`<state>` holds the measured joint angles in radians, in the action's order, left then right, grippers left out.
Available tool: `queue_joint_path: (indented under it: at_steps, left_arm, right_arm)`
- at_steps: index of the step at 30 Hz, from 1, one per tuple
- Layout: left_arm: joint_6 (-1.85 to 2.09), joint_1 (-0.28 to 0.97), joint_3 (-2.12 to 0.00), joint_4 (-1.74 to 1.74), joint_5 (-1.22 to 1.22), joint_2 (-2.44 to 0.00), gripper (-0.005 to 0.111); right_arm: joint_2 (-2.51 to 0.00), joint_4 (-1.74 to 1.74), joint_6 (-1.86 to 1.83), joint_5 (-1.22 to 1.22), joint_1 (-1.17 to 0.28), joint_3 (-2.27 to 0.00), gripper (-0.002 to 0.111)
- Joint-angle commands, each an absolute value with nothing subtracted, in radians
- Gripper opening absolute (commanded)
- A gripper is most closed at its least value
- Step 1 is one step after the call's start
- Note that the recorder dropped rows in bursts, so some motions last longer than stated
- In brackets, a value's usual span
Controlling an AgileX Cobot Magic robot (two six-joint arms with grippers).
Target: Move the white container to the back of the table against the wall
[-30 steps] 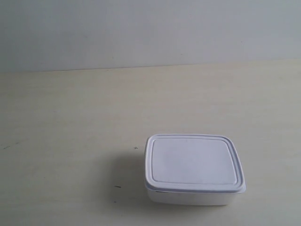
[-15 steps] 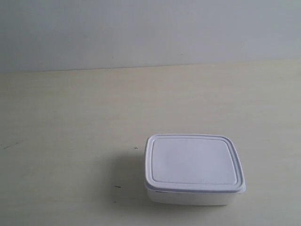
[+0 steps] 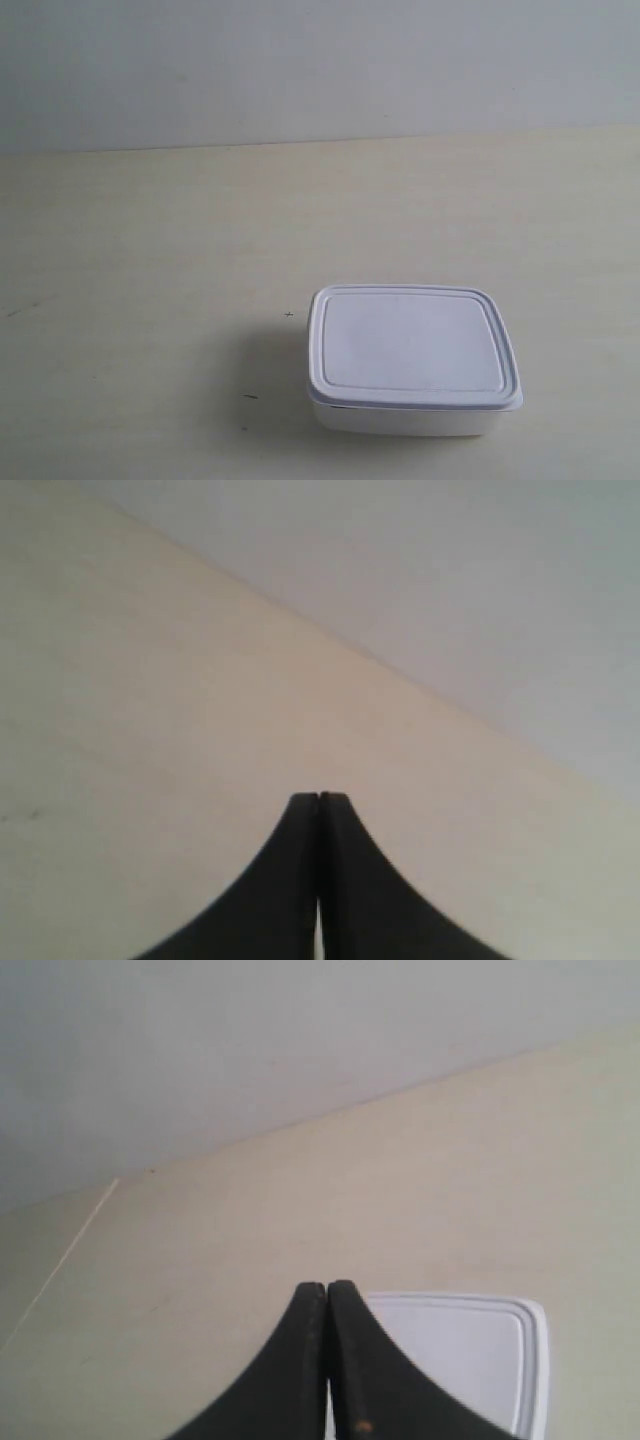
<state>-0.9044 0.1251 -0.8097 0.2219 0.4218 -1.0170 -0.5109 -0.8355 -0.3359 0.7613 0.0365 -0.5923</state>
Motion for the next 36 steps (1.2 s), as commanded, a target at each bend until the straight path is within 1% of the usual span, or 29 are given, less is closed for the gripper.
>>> queue_joint_path:
  at_steps: [1, 10, 13, 19, 23, 25, 31, 36]
  left_arm:
    - [-0.892, 0.269, -0.813, 0.246, 0.585, -1.03, 0.0]
    - [-0.96, 0.598, -0.812, 0.279, 0.641, -1.131, 0.0]
    - [-1.014, 0.681, -0.812, 0.314, 0.643, -1.176, 0.0]
    - [-1.024, 0.802, -0.812, 0.314, 0.64, -1.266, 0.0]
    - [-1.024, 0.839, -0.812, 0.314, 0.627, -1.311, 0.0]
    - [-1.024, 0.839, -0.812, 0.305, 0.621, -1.328, 0.0]
    - [-1.024, 0.839, -0.812, 0.305, 0.621, -1.348, 0.0]
    - [-1.024, 0.839, -0.812, 0.305, 0.621, -1.35, 0.0]
  right_arm:
    - [-0.534, -0.749, -0.251, 0.811, 0.035, -0.584, 0.0]
    - [-0.615, -0.742, -0.273, 0.935, 0.035, -0.584, 0.0]
    - [-0.649, -0.742, -0.286, 0.951, 0.035, -0.584, 0.0]
    - [-0.756, -0.753, -0.286, 0.933, 0.035, -0.559, 0.0]
    - [-0.841, -0.791, -0.324, 0.914, 0.035, -0.545, 0.0]
    - [-0.872, -0.81, -0.346, 0.907, 0.022, -0.545, 0.0]
    - [-0.911, -0.773, -0.348, 0.789, -0.115, -0.54, 0.0]
    - [-0.934, -0.695, -0.259, 0.649, -0.225, -0.491, 0.0]
